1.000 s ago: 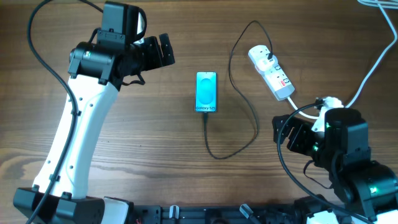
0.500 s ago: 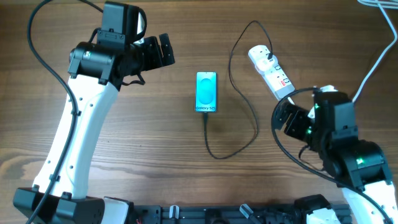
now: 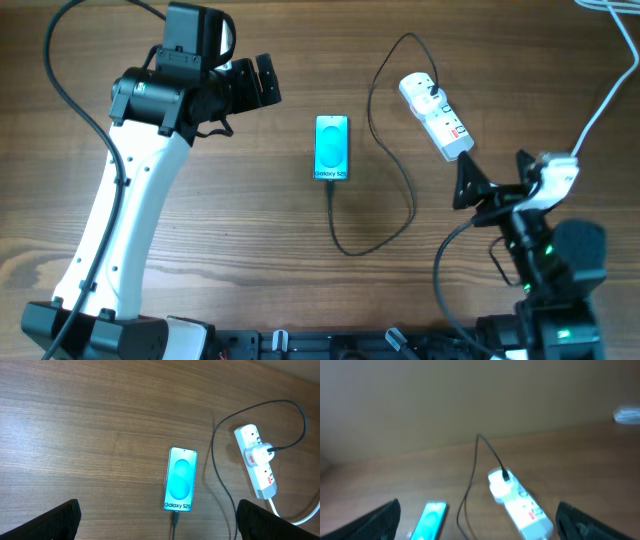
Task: Plug charger to phone and switch on socket
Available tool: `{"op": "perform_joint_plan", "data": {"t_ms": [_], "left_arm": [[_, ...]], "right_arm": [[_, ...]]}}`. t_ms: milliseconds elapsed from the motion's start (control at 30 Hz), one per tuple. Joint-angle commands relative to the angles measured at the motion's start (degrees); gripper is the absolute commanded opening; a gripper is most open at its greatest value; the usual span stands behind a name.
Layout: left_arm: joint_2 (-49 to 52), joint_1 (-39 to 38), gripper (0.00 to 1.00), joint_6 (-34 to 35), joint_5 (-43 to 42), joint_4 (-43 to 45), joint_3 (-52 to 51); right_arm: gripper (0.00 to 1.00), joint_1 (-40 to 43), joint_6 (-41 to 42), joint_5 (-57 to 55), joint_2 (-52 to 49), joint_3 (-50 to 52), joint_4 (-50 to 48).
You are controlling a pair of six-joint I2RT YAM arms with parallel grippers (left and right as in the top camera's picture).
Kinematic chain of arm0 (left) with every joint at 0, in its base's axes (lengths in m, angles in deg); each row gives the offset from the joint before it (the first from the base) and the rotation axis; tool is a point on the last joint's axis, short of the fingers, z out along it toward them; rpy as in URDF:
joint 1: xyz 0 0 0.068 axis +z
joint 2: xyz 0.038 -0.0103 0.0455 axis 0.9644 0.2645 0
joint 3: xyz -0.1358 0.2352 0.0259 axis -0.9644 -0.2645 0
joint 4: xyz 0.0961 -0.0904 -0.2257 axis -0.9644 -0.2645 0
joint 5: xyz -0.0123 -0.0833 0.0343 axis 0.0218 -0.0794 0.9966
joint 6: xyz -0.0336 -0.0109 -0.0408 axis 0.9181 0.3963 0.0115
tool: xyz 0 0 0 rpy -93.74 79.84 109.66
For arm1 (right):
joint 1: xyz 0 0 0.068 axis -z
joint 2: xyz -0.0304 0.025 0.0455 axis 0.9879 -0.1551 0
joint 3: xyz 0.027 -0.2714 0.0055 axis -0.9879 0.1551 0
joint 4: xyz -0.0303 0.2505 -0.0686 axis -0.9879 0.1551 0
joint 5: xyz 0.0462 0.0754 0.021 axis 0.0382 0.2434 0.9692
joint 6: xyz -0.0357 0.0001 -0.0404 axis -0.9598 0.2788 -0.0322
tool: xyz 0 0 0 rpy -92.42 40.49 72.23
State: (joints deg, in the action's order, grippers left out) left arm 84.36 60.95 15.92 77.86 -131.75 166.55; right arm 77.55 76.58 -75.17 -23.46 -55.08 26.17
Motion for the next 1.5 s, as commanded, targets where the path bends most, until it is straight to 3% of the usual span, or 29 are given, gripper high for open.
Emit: {"op": "perform_joint_plan", "data": {"t_ms": [0, 200, 367, 667, 967, 1467], "left_arm": [[0.11, 0.04, 1.0, 0.5, 0.76, 0.0, -0.2], [0.11, 0.04, 1.0, 0.5, 0.76, -0.02, -0.2], [0.11, 0.07, 1.0, 0.5, 0.76, 0.0, -0.2], [0.11, 0.07, 1.0, 0.5, 0.76, -0.02, -0.2], [0.11, 0.04, 1.0, 0.5, 0.76, 0.0, -0.2], [0.11, 0.04, 1.0, 0.5, 0.76, 0.0, -0.2]], "right_arm": [[1.0, 0.28, -6.45, 2.21, 8.35, 9.62, -5.25], [1.0, 0.31, -13.81, 1.4, 17.49, 18.53, -10.47], [1.0, 0.35, -14.36, -4.0, 22.21, 20.13, -10.67], [1.0, 0.42, -11.06, -6.05, 24.55, 26.43, -17.18], [1.0, 4.28, -11.08, -5.86, 24.46, 26.47, -11.04], [1.0, 5.66, -14.43, -5.38, 24.46, 26.47, -10.88]]}}
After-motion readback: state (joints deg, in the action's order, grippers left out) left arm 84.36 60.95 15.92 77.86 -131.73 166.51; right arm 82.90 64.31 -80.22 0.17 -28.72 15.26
